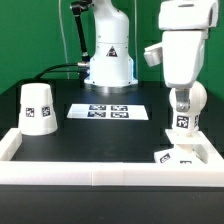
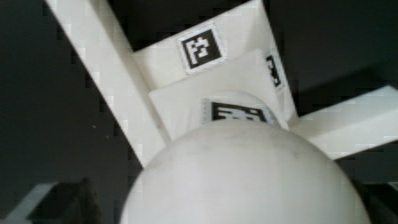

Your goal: Assemble lamp

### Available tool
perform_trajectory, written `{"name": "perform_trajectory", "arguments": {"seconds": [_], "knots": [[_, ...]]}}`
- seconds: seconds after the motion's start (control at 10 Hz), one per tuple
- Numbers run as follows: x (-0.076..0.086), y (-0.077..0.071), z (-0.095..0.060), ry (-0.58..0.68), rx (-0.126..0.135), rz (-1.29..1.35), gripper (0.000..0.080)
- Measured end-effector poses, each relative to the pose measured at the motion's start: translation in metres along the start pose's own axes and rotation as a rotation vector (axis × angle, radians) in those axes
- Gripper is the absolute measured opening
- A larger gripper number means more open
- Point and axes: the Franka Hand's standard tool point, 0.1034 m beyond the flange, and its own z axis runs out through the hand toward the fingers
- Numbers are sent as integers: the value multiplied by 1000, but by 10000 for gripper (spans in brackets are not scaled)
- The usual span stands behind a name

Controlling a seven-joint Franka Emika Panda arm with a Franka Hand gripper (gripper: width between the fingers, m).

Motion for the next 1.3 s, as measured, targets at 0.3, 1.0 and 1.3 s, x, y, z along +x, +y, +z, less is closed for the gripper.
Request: {"name": "perform_trajectory", "arguments": {"seconds": [0.3,1.0,1.3], "knots": [[-3,0,2,-35,-7,-247,698],[-6,1,4,-52,-10,-271,574],[-7,-1,4,-49,-15,-18,574]]}}
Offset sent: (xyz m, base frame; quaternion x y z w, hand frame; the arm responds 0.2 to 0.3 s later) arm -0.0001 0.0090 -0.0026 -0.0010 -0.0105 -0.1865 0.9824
